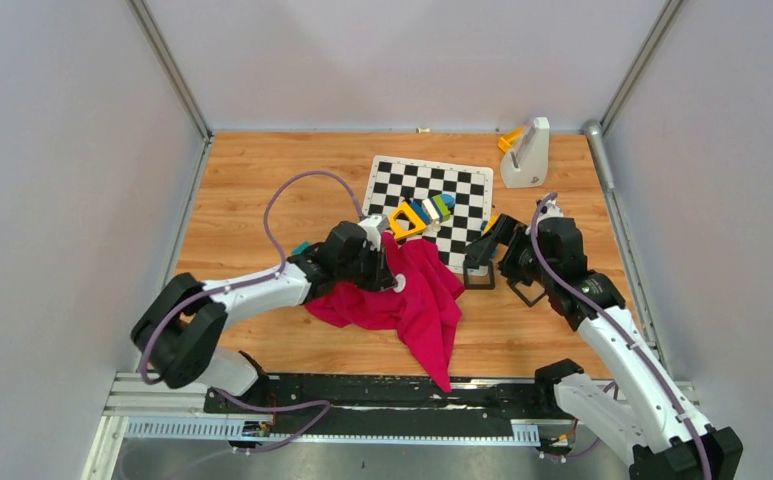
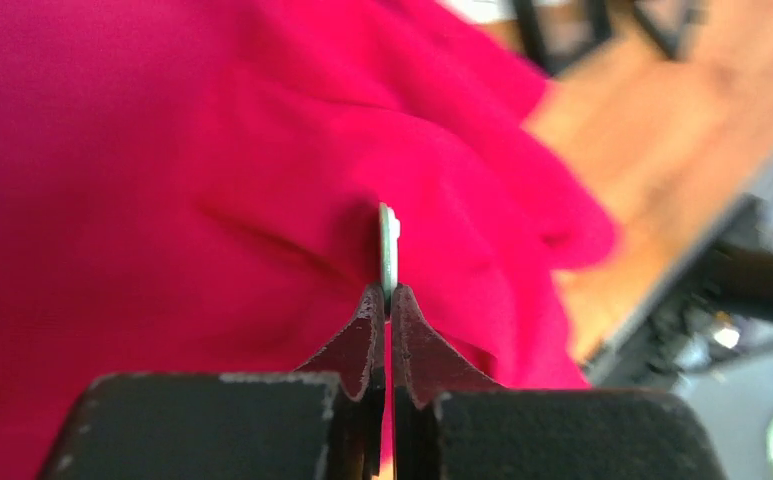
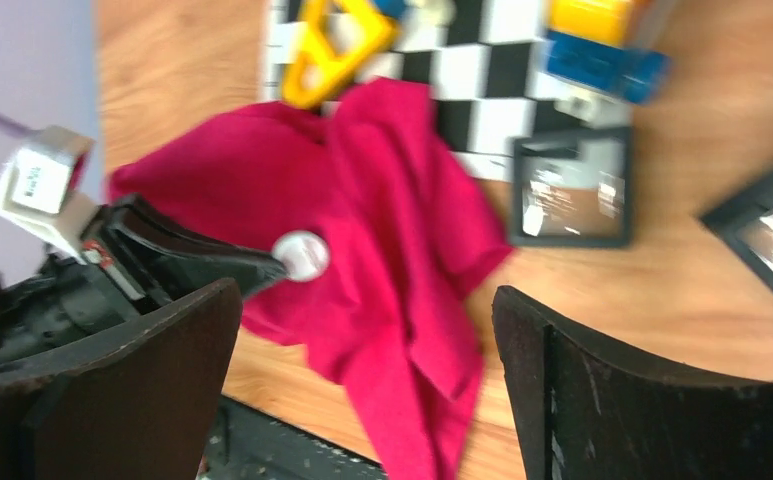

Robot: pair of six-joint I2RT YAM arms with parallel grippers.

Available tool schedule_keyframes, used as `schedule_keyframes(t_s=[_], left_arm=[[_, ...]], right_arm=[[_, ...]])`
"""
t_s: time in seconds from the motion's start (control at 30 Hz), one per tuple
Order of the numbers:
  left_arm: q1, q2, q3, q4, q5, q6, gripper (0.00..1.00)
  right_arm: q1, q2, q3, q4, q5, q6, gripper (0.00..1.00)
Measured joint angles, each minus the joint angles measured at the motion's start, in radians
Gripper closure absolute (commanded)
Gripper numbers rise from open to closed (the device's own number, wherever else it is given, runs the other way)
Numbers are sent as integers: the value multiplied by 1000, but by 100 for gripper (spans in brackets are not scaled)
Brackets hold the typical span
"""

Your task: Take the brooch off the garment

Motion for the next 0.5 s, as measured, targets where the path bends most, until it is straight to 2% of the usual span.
schedule_keyframes(t_s=[0.1,0.23,0.4,0.5], left_arm=[[30,98,34,-62,-142,-5,100],[121,109,37,-151,-356,-21,100],[221,76,58,-240,-605,2,100],[237,37,89,-277,-665,58,100]], right_arm=[[-47,24,0,-100,63,-6,0],[-121,23,3,-185,163,7,2],[-163,70,34,-227,285,83,18],[-164,157,63,-227,334,134,25]])
